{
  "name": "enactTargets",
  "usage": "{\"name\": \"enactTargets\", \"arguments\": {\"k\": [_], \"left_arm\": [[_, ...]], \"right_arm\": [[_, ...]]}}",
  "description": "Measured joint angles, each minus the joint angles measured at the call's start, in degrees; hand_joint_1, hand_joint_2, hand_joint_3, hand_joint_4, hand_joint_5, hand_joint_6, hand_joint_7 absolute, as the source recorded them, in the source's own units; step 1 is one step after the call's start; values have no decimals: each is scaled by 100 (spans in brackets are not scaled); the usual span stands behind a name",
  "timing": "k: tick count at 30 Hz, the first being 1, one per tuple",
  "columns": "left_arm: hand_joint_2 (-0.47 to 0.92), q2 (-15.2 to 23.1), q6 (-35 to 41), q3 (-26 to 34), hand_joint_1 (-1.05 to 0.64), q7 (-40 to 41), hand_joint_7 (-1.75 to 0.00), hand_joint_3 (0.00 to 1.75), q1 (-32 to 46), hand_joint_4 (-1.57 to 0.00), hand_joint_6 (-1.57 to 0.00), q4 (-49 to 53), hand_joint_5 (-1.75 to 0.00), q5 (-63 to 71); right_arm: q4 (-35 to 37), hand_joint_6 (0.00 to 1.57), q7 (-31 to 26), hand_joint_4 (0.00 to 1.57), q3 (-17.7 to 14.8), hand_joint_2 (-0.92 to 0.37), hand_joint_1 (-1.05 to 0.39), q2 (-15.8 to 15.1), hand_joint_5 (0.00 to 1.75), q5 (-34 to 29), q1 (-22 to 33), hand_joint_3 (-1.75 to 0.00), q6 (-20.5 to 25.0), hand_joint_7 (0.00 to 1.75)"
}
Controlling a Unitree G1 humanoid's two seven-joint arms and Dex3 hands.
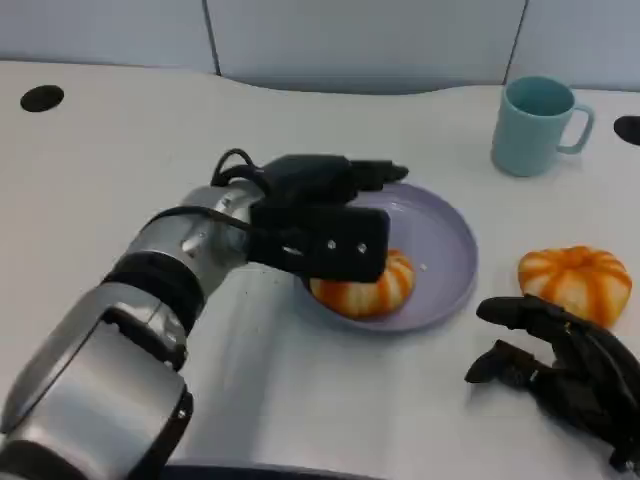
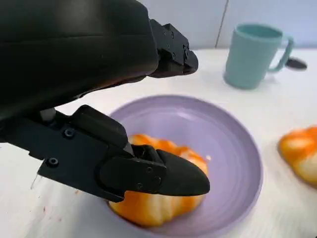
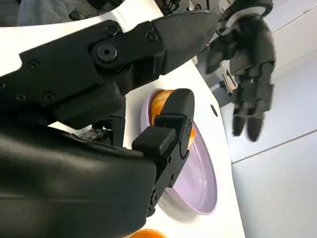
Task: Grasp the bread from the table and place it into the plate.
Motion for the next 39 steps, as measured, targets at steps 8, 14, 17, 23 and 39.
{"name": "enactTargets", "arguments": {"k": [8,14,17,23,39], "left_arm": [[92,333,-464,629,-92,-655,-2,41,87,-1,-13,-123,-17,-719],[92,484,-716,1258,-92,-1440,-3,39,354,-5,-15,-255,-21,-1498],[92,505,-800,1728,-87,-1956,-3,38,691,-4,-16,-380,-22,-2128],[92,604,-750,2516,-84,-2979,-4,41,1197,-8,-19,-679,-25,-3204],[92,529,367,3578,-68,-3932,-8,32,2736,-40,-38,-2132,-39,-5011]], "right_arm": [[60,68,1,56,19,-92,-43,-33,122,-57,-33,-11,-57,66],[98,70,-38,58,16,-92,-45,-38,121,-82,-49,-9,-122,63],[80,70,-75,58,19,-92,-46,-44,122,-106,-45,-9,-132,63],[85,71,-71,58,18,-92,-46,-66,122,-111,-41,-8,-139,64],[17,69,-124,57,14,-92,-45,-91,124,-106,2,-8,-126,68]]}}
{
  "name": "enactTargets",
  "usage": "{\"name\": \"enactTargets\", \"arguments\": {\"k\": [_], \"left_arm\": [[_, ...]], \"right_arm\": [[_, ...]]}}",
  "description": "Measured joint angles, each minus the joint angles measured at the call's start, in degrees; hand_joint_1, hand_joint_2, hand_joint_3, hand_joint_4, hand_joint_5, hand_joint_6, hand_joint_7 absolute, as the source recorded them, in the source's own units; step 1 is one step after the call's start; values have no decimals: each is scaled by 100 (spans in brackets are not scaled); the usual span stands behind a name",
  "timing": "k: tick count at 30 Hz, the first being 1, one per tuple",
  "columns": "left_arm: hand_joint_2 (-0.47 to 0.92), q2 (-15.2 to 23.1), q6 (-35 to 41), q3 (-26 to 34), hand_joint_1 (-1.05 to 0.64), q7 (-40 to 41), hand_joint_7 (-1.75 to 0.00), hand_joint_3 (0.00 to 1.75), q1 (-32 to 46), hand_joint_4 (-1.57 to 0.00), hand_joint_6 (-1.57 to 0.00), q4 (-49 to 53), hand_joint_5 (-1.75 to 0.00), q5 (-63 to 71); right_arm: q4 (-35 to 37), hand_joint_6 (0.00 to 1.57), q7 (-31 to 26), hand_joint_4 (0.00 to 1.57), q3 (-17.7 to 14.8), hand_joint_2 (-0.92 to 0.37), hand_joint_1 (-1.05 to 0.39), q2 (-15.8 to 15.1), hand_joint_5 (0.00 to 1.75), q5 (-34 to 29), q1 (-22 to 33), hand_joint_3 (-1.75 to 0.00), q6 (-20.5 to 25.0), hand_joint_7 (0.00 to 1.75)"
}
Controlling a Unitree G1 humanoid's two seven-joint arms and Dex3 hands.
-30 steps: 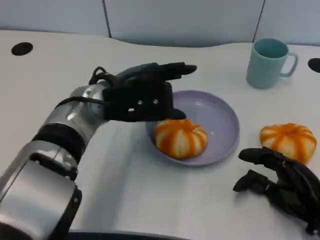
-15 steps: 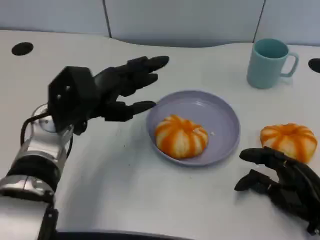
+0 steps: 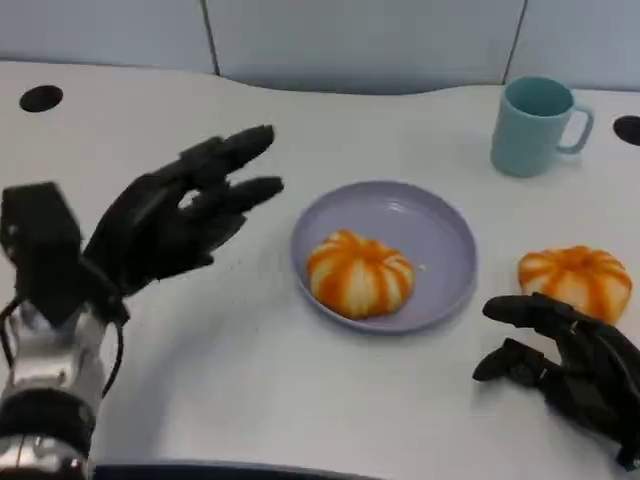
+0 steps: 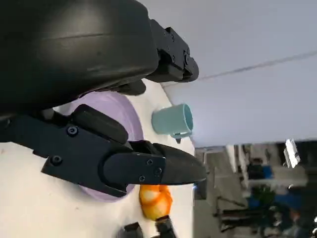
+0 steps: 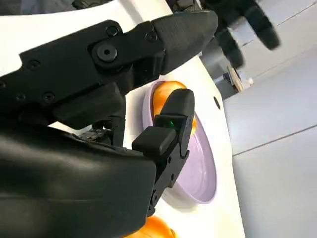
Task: Grasp the bread from the table and place it into the plate.
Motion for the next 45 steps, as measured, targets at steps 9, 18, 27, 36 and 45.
{"name": "enactTargets", "arguments": {"k": [9,18,27,36,45], "left_arm": [[92,-283,1752,329,-65,164,-8,25,1074,-59,-59,-1626,-58,-954],[92,-443,3004,463,-59,714,-6,30,2026,-50,-70,-2814,-96,-1409],[92,-615,3190,591,-56,999,-6,29,2440,-51,-73,-2919,-109,-1467],[92,-703,3283,610,-47,1358,-11,31,2686,-58,-84,-2986,-121,-1456],[92,-790,3383,716,-37,1731,-14,28,2780,-66,-90,-3017,-126,-1458]], "right_arm": [[-14,69,-16,58,1,-92,-44,3,124,9,4,-7,54,69],[-55,69,-72,58,28,-92,-44,1,123,-15,20,-7,51,68],[-48,70,-38,59,3,-92,-43,-1,124,11,17,-6,107,69],[-86,68,-55,57,17,-92,-45,-4,124,-8,40,-7,106,67],[-150,73,-89,59,11,-92,-45,-13,122,-3,82,-4,150,63]]}}
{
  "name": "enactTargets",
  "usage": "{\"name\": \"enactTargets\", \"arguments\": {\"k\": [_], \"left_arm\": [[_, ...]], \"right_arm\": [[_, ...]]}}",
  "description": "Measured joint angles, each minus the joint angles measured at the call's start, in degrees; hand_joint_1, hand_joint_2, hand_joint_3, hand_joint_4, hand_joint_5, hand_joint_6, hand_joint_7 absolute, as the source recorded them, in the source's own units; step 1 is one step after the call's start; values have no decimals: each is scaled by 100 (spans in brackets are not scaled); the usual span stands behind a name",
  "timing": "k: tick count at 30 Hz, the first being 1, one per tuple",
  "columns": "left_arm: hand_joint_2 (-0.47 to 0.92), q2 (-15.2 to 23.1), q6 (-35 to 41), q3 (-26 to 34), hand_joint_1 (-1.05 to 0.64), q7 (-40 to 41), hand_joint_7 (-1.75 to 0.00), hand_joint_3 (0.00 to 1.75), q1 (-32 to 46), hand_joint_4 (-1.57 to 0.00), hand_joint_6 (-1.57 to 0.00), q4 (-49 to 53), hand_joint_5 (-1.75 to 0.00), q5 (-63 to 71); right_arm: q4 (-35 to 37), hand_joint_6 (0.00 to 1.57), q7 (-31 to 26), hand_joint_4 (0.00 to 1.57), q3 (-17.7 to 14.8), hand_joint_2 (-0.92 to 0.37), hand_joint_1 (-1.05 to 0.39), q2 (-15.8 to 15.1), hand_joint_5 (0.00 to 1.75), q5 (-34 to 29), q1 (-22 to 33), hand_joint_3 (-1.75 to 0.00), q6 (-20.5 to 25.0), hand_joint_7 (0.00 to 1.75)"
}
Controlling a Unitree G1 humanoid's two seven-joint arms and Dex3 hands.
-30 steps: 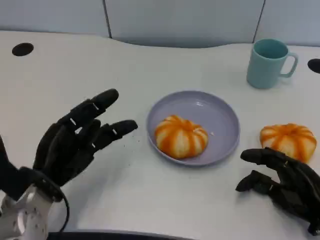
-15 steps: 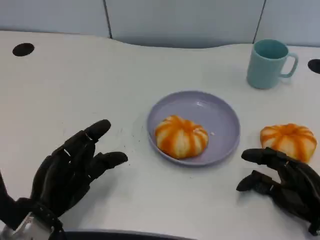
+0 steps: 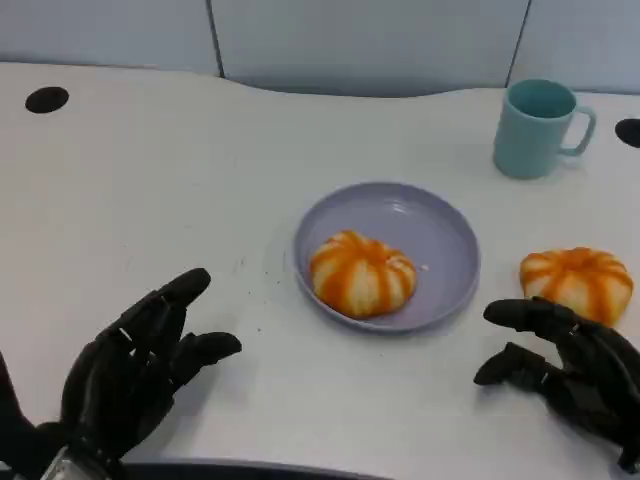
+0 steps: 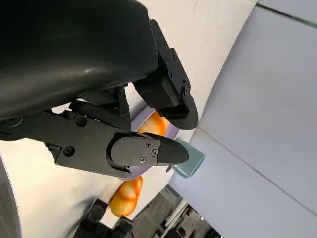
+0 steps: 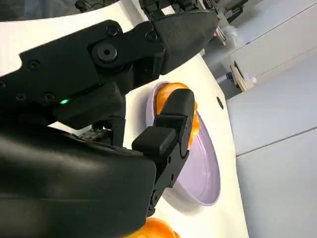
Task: Grasp the bread from the table and place it into the plate.
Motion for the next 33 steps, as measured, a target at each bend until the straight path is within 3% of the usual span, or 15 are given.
{"name": "enactTargets", "arguments": {"k": [4,5,6,12,14,20,33], "left_arm": [[92,-6,0,4,-37,34,-14,27,0,-66,-91,0,-126,2],[92,-7,0,4,-40,35,-19,24,0,-63,-94,0,-144,2],[92,-4,-128,-34,-41,38,-22,23,14,-61,-95,10,-151,118],[92,-2,-1114,-374,-42,33,-35,20,253,-59,-95,249,-161,895],[92,-2,-1277,-423,-41,20,-61,23,276,-61,-86,300,-159,967],[92,0,-1586,-477,-41,15,-85,25,276,-61,-76,496,-161,1116],[92,3,-1754,-478,-41,-18,-92,26,252,-61,-73,673,-162,1119]], "right_arm": [[0,73,-6,59,0,-92,-45,0,122,0,0,-4,0,62],[0,74,-6,60,0,-92,-45,0,122,0,0,-4,0,62],[3,75,1,60,-3,-92,-45,0,122,4,0,-4,-1,62],[76,73,140,58,-34,-92,-44,-43,123,22,-4,-8,-41,62],[110,73,192,58,-44,-92,-44,-59,124,24,-5,-8,-60,62],[158,73,272,58,-81,-92,-44,-80,124,22,-13,-7,-59,63],[182,74,189,58,-85,-92,-44,-82,124,-3,-27,-6,-112,63]]}}
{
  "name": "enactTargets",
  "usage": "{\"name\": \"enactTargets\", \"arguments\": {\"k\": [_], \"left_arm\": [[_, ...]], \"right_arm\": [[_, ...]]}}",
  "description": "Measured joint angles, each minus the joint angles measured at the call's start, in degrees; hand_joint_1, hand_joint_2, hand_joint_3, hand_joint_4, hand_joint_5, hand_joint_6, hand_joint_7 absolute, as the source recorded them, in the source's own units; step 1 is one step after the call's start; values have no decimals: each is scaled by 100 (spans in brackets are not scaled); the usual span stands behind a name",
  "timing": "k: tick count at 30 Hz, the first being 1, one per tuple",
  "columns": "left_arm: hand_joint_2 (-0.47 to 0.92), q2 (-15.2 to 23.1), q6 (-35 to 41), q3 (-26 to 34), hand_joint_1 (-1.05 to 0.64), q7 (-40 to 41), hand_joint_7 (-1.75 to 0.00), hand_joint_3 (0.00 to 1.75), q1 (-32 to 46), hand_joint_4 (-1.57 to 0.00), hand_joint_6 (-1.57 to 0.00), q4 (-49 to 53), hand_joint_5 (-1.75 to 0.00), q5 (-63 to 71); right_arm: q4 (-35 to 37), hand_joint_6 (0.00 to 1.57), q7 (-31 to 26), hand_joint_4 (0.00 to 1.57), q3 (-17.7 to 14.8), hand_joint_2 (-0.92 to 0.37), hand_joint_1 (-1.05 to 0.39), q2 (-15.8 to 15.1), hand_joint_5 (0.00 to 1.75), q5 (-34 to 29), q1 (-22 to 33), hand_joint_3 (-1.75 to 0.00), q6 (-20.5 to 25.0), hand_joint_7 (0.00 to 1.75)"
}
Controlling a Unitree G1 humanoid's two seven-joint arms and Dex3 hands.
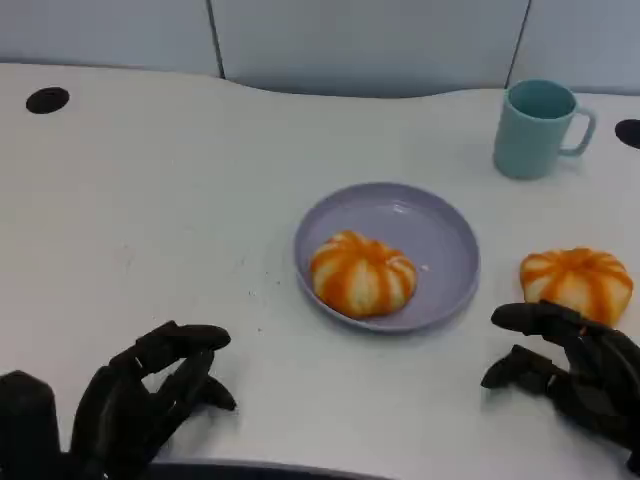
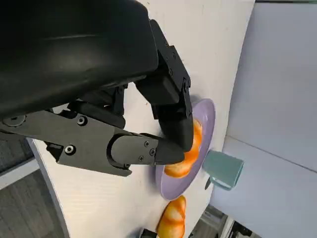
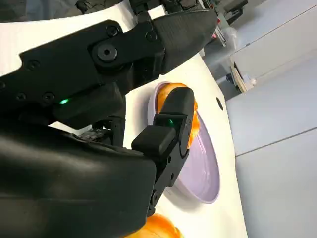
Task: Grasp the bread from the table and place it into the plate.
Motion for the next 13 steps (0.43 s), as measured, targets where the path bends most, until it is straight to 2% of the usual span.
{"name": "enactTargets", "arguments": {"k": [13], "left_arm": [[92,1,-6,-1,-41,0,-94,26,-9,-61,-72,5,-162,0]], "right_arm": [[9,74,-1,58,0,-92,-44,-1,124,0,-4,-6,-4,62]]}}
